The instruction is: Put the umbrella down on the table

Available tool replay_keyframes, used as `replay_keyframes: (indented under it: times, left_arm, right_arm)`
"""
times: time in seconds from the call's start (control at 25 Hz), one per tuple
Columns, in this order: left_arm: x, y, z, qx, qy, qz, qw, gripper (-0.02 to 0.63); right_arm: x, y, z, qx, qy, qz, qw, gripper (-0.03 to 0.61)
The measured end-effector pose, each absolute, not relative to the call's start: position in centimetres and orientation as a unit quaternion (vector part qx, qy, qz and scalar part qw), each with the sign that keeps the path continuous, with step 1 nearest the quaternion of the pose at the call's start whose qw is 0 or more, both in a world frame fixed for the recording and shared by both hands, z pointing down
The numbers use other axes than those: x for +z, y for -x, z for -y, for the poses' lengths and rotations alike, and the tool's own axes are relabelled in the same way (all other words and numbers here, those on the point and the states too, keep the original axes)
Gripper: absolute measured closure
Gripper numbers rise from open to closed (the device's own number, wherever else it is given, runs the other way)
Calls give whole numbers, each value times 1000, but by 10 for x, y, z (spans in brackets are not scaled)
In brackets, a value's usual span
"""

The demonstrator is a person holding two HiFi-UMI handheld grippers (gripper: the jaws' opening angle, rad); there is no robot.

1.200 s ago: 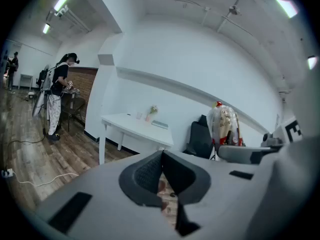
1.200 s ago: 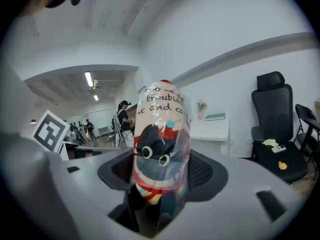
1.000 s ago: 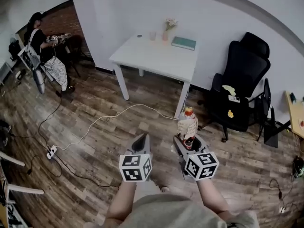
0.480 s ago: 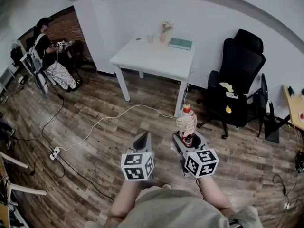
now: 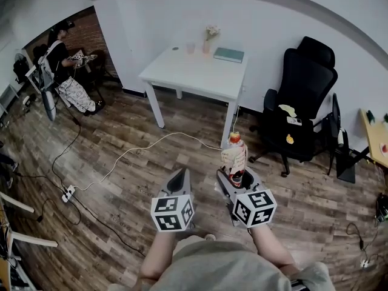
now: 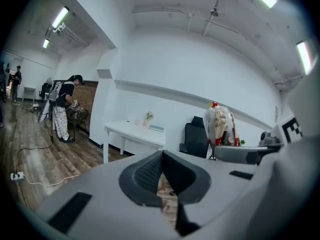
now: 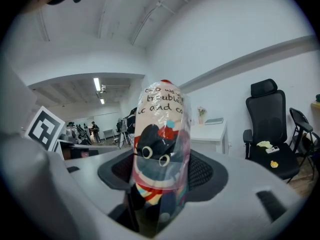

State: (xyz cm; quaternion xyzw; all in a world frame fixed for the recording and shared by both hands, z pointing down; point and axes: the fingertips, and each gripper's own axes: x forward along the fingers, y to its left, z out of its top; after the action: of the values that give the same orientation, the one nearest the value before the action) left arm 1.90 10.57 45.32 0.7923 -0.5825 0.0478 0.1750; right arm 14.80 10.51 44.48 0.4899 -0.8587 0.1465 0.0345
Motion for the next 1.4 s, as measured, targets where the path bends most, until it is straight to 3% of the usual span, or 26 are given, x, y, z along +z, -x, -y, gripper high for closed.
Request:
replay_keyframes:
  times: [0.8,1.4]
  left_arm:
    - [458,-7,-97,35,-775,604,182,606]
    - [452,40,7,28,-774,609,172,606]
  right_arm:
    - [445,-149,-89,151,-492,857,27,310]
    - [436,-111,19,141,-497,856,13,310]
